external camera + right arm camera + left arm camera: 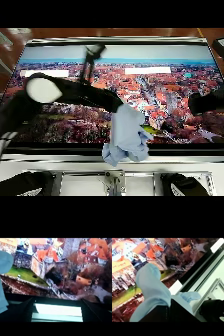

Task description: Fold the shirts.

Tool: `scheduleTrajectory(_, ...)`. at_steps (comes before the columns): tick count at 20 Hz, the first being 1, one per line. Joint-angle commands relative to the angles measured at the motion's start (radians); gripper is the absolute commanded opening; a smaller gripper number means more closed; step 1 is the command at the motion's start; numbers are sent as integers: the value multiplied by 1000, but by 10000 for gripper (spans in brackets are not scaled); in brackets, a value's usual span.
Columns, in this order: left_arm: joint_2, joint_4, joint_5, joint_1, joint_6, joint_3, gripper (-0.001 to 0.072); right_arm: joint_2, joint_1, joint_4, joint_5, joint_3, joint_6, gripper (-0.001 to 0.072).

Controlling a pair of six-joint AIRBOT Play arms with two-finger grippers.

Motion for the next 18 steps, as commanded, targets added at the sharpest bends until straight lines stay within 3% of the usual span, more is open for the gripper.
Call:
scheduleTrajectory(1, -168, -34, 77, -91, -26, -40, 37, 35, 0, -9, 106, 1, 4, 693)
scheduleTrajectory(3, -254, -123, 103, -100, -25, -39, 61, 29, 0, -10, 78, -1, 16, 693)
scheduleTrajectory(4, -275, -170, 112, -94, -21, -39, 268, 22, 0, -10, 60, -1, 18, 693)
scheduleTrajectory(5, -282, -208, 116, -79, -23, -39, 652, 8, -1, -11, 40, -1, 18, 693)
scheduleTrajectory(6, -276, -233, 108, -50, -23, -37, 720, -10, -1, -14, 19, -1, 18, 692)
scheduleTrajectory(9, -237, -239, -68, 113, -9, 26, 720, -85, -55, -18, -31, -1, 3, 692)
scheduleTrajectory(11, -176, -233, -216, 266, 40, 40, 720, -154, -167, 41, -24, -2, -48, 614)
scheduleTrajectory(14, -75, -157, -413, 450, 59, -10, 720, -236, -416, 327, -51, -31, -74, 614)
scheduleTrajectory(18, 74, -142, -384, 535, 87, -364, 720, -274, -630, 683, -123, -216, -131, 630)
